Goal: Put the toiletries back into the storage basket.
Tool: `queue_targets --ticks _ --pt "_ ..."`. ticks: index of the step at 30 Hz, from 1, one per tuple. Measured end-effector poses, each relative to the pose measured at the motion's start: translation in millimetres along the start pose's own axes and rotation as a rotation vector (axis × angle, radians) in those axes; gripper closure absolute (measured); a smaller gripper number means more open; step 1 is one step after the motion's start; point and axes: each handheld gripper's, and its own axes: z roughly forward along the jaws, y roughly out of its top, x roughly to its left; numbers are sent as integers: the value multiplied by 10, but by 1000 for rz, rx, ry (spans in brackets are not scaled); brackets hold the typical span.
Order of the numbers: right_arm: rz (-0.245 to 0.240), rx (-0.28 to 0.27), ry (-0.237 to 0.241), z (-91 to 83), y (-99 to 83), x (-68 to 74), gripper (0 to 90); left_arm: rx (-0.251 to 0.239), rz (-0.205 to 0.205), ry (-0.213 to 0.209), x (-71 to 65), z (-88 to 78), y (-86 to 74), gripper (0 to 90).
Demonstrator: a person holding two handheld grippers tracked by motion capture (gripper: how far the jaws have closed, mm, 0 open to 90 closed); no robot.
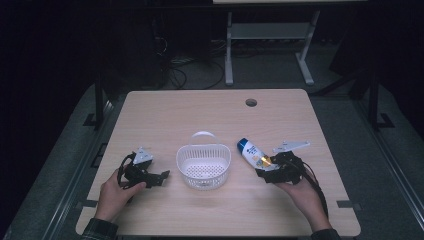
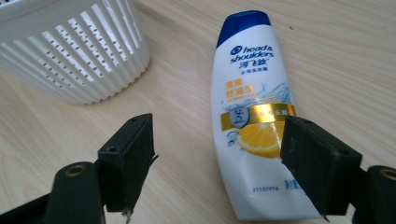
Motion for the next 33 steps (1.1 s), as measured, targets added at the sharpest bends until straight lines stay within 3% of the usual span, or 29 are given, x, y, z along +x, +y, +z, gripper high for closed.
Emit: queue_targets --ticks 8,20,33 --pt "18 19 -11 31 137 -92 197 3 2 -1 2 -2 1 129" --pt "33 69 -21 149 295 -163 192 5 2 -1 2 -3 2 129" --pt "18 101 -14 250 509 -196 190 7 2 -2 2 -4 2 129"
